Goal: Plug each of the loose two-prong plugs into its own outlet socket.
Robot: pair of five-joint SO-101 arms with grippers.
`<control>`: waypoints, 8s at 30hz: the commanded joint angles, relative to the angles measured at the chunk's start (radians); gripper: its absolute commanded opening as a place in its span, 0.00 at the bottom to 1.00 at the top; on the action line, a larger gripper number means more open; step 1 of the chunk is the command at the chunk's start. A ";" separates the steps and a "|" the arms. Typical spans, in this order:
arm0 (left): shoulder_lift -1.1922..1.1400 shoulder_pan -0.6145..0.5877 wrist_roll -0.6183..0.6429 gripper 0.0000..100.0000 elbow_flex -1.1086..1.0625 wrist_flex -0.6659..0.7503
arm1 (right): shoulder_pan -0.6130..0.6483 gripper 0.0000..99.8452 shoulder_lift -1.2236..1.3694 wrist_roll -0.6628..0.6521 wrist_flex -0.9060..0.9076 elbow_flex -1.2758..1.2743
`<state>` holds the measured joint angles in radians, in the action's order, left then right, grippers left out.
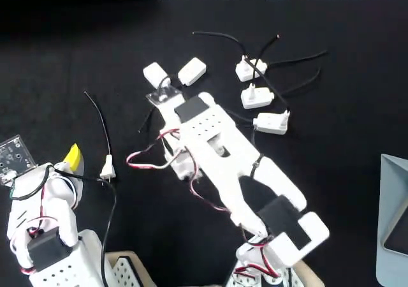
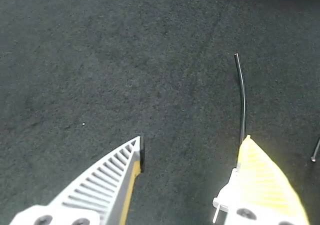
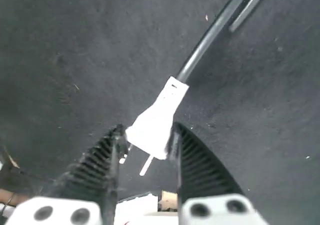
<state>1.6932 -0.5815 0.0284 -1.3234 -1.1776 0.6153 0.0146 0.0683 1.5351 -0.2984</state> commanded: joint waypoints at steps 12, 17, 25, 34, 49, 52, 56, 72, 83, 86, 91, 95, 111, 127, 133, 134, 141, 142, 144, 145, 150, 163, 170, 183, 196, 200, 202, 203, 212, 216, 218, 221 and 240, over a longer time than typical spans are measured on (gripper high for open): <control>0.003 -0.008 0.008 0.31 0.016 0.023 | -0.092 0.13 -0.094 -0.003 0.078 0.039; 0.003 -0.008 0.008 0.31 0.016 0.023 | -0.149 0.13 -0.202 -0.003 0.057 -0.048; 0.003 -0.008 0.008 0.31 0.013 0.025 | -0.186 0.14 -0.331 0.000 -0.259 -0.395; 0.003 -0.008 0.008 0.31 -0.028 0.080 | -0.180 0.14 -0.331 0.071 -0.477 -0.515; 0.003 -0.008 0.008 0.31 -0.030 0.080 | -0.034 0.14 -0.325 0.164 -0.606 -0.622; 0.003 -0.008 0.008 0.31 -0.030 0.078 | -0.034 0.14 -0.268 0.170 -0.606 -0.611; 0.003 -0.008 0.008 0.31 -0.030 0.078 | -0.043 0.14 -0.153 0.170 -0.606 -0.570; 0.003 -0.008 0.008 0.31 -0.030 0.080 | 0.018 0.14 -0.328 0.132 -0.367 -0.435; 0.003 -0.008 0.008 0.31 -0.031 0.078 | 0.005 0.14 -0.108 0.126 -0.462 -0.506; 0.003 -0.008 0.008 0.31 -0.031 0.080 | -0.048 0.14 -0.053 0.123 -0.463 -0.503; 0.003 -0.008 0.008 0.31 -0.031 0.080 | -0.140 0.14 -0.035 0.057 -0.462 -0.506; 0.003 -0.008 0.008 0.31 -0.031 0.080 | -0.198 0.14 -0.035 0.020 -0.459 -0.506; 0.003 -0.008 0.006 0.31 -0.031 0.080 | -0.153 0.20 -0.065 0.009 -0.278 -0.366; 0.003 -0.008 0.005 0.31 -0.031 0.080 | -0.028 0.22 -0.332 0.005 -0.350 -0.564; 0.003 -0.008 0.005 0.31 -0.031 0.080 | -0.025 0.22 -0.332 0.005 -0.358 -0.582; 0.003 -0.008 0.005 0.31 -0.031 0.080 | -0.015 0.22 -0.332 0.005 -0.358 -0.581; 0.003 -0.008 0.006 0.31 -0.031 0.080 | 0.078 0.22 -0.334 0.014 -0.371 -0.575; 0.003 -0.008 0.006 0.31 -0.031 0.080 | 0.077 0.22 -0.334 0.014 -0.379 -0.576; 0.003 -0.008 0.005 0.31 -0.031 0.080 | 0.075 0.22 -0.334 0.014 -0.377 -0.578; 0.003 -0.008 0.005 0.31 -0.031 0.080 | 0.075 0.22 -0.338 0.014 -0.374 -0.576; 0.003 -0.008 0.005 0.31 -0.031 0.080 | 0.075 0.22 -0.341 0.015 -0.334 -0.524; 0.003 -0.008 0.005 0.31 -0.031 0.080 | 0.083 0.22 -0.332 0.118 -0.400 -0.578; 0.003 -0.008 0.005 0.31 -0.031 0.080 | 0.155 0.22 -0.332 0.120 -0.402 -0.585; 0.003 -0.008 0.003 0.31 -0.031 0.078 | -0.043 0.22 -0.104 0.109 -0.445 -0.562; 0.003 -0.008 0.003 0.31 -0.031 0.080 | -0.084 0.04 -0.036 0.068 -0.506 -0.539; 0.003 -0.008 0.003 0.31 -0.039 0.081 | -0.084 0.03 -0.036 0.066 -0.503 -0.539; 0.003 -0.008 0.002 0.31 -0.041 0.081 | -0.084 0.01 -0.038 0.066 -0.500 -0.539; 0.003 -0.008 0.002 0.31 -0.041 0.081 | -0.083 0.01 -0.045 0.066 -0.499 -0.539; 0.003 -0.008 0.002 0.31 -0.041 0.081 | -0.098 0.02 -0.292 0.011 -0.436 -0.555; 0.003 -0.008 0.002 0.31 -0.041 0.081 | -0.121 0.12 -0.340 0.005 -0.428 -0.582; 0.003 -0.008 0.002 0.31 -0.041 0.081 | -0.120 0.19 -0.348 0.005 -0.428 -0.596; 0.003 -0.008 0.002 0.31 -0.041 0.081 | -0.095 0.19 -0.355 0.005 -0.427 -0.601; 0.003 -0.007 0.002 0.31 -0.041 0.081 | -0.098 0.12 -0.246 0.002 -0.440 -0.607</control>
<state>1.6932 -0.5831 0.0284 -1.3709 -1.1193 0.5969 -0.3046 0.0790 1.0978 -0.9244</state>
